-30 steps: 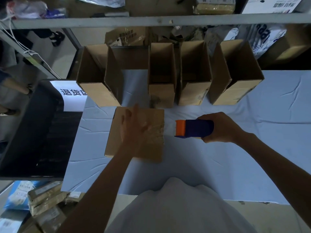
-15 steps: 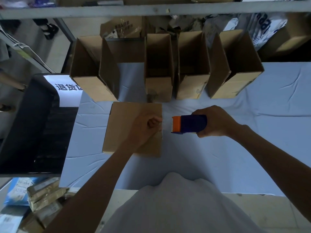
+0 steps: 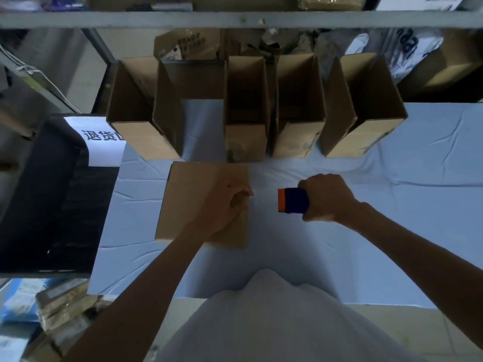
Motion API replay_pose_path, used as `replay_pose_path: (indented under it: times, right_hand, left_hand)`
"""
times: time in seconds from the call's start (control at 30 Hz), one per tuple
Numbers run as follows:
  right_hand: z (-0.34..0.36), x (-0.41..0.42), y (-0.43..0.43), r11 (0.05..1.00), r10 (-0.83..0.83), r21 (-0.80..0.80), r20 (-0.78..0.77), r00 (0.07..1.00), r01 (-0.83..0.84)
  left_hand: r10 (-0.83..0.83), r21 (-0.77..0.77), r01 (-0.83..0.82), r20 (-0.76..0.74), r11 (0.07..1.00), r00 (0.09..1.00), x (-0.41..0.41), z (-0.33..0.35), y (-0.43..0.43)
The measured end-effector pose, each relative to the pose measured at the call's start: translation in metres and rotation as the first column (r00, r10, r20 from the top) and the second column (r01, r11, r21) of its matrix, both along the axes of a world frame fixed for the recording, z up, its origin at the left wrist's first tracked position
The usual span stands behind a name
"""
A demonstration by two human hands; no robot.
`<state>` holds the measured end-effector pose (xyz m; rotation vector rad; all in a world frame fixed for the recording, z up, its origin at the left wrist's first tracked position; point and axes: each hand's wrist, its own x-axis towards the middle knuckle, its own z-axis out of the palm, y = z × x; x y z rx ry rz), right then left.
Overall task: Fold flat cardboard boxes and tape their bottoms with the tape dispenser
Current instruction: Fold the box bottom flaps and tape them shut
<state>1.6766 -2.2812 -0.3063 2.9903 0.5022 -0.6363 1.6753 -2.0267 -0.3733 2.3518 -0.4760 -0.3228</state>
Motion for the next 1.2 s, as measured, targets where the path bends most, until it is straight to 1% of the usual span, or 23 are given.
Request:
replay_pose_path:
  times: [0.07, 0.13, 0.2, 0.23, 0.27, 0.33, 0.37, 0.4, 0.43, 0.47, 0.5, 0.53, 0.57, 0.6, 0.67, 0.77, 0.83, 0.9, 0.97, 1.03, 1.1, 1.13, 1.2]
  right_hand:
    - [-0.005, -0.009, -0.014, 0.991, -0.06, 0.123, 0.027, 0.998, 0.057]
    - [-0.011, -0.014, -0.019, 0.964, -0.091, 0.254, 0.047, 0.995, 0.076]
    - [-0.024, -0.018, -0.028, 0.948, -0.047, 0.317, 0.124, 0.991, 0.005]
    - [-0.031, -0.021, -0.033, 0.936, -0.026, 0.349, 0.167, 0.986, -0.034]
    - [-0.04, -0.025, -0.037, 0.917, -0.015, 0.393, 0.204, 0.979, -0.068]
    - [-0.06, -0.035, -0.043, 0.87, -0.02, 0.475, 0.304, 0.952, -0.133]
    - [-0.069, -0.04, -0.046, 0.858, -0.044, 0.49, 0.364, 0.931, -0.151]
    - [-0.077, -0.044, -0.048, 0.856, -0.086, 0.497, 0.409, 0.908, -0.143]
    - [-0.083, -0.049, -0.047, 0.855, -0.14, 0.506, 0.436, 0.889, -0.114]
    - [-0.088, -0.053, -0.046, 0.858, -0.19, 0.508, 0.458, 0.868, -0.08]
    - [-0.094, -0.057, -0.045, 0.866, -0.225, 0.498, 0.478, 0.849, -0.051]
    - [-0.101, -0.061, -0.045, 0.877, -0.242, 0.481, 0.485, 0.84, -0.025]
    - [-0.108, -0.064, -0.045, 0.881, -0.258, 0.474, 0.475, 0.841, 0.003]
    - [-0.115, -0.066, -0.045, 0.877, -0.278, 0.48, 0.457, 0.845, 0.028]
    - [-0.126, -0.073, -0.044, 0.869, -0.308, 0.49, 0.428, 0.85, 0.069]
    - [-0.126, -0.078, -0.041, 0.876, -0.316, 0.466, 0.356, 0.88, 0.126]
    - [-0.118, -0.077, -0.035, 0.881, -0.337, 0.436, 0.313, 0.888, 0.181]
    - [-0.097, -0.075, -0.022, 0.873, -0.345, 0.452, 0.307, 0.887, 0.183]
    - [-0.064, -0.072, 0.005, 0.75, -0.404, 0.641, 0.247, 0.881, 0.165]
    - [-0.024, -0.067, 0.04, 0.487, -0.443, 0.844, 0.017, 0.896, 0.225]
    - [0.005, -0.06, 0.072, 0.279, -0.395, 0.921, -0.148, 0.907, 0.272]
    - [0.013, -0.056, 0.084, 0.244, -0.39, 0.932, -0.159, 0.907, 0.268]
    - [0.018, -0.047, 0.101, 0.263, -0.469, 0.928, -0.118, 0.875, 0.266]
  left_hand:
    - [-0.154, 0.237, 0.104, 0.202, 0.966, 0.967, -0.004, -0.003, -0.004]
    - [-0.2, 0.379, 0.076, 0.3, 0.922, 0.933, 0.0, 0.005, -0.008]
    - [-0.413, 0.58, 0.191, 0.277, 0.792, 0.868, 0.002, 0.012, -0.015]
    - [-0.52, 0.704, 0.22, 0.242, 0.675, 0.819, -0.001, 0.01, -0.017]
    - [-0.525, 0.74, 0.257, 0.15, 0.622, 0.838, -0.002, 0.005, -0.021]
    - [-0.361, 0.623, 0.197, 0.147, 0.757, 0.921, 0.003, 0.017, -0.026]
    - [-0.297, 0.491, 0.204, 0.117, 0.847, 0.948, 0.009, 0.016, -0.025]
    - [-0.29, 0.307, 0.284, -0.027, 0.908, 0.957, 0.013, 0.021, -0.026]
    - [-0.355, 0.125, 0.378, -0.172, 0.917, 0.919, 0.015, 0.026, -0.026]
    - [-0.356, 0.054, 0.374, -0.209, 0.926, 0.911, 0.019, 0.02, -0.025]
    - [-0.22, 0.108, 0.237, -0.148, 0.965, 0.964, 0.025, 0.017, -0.025]
    - [-0.013, 0.216, -0.001, 0.066, 0.976, 0.998, 0.027, 0.013, -0.026]
    - [0.101, 0.319, -0.145, 0.152, 0.937, 0.983, 0.03, 0.014, -0.028]
    - [0.136, 0.385, -0.178, 0.135, 0.905, 0.981, 0.031, 0.014, -0.03]
    - [0.086, 0.455, -0.093, 0.037, 0.886, 0.996, 0.035, 0.015, -0.033]
    - [0.104, 0.496, -0.122, 0.064, 0.86, 0.993, 0.04, 0.029, -0.031]
    - [0.148, 0.484, -0.183, 0.11, 0.856, 0.983, 0.033, 0.045, -0.026]
    - [0.282, 0.354, -0.319, 0.154, 0.879, 0.947, 0.028, 0.07, -0.014]
    - [0.509, 0.113, -0.53, 0.171, 0.84, 0.844, 0.02, 0.097, 0.007]
    - [0.669, -0.071, -0.665, 0.082, 0.743, 0.739, 0.004, 0.118, 0.026]
    - [0.718, -0.211, -0.713, -0.067, 0.669, 0.693, -0.018, 0.122, 0.035]
    - [0.725, -0.263, -0.729, -0.131, 0.632, 0.676, -0.029, 0.118, 0.036]
    - [0.741, -0.305, -0.774, -0.242, 0.555, 0.626, -0.047, 0.1, 0.035]
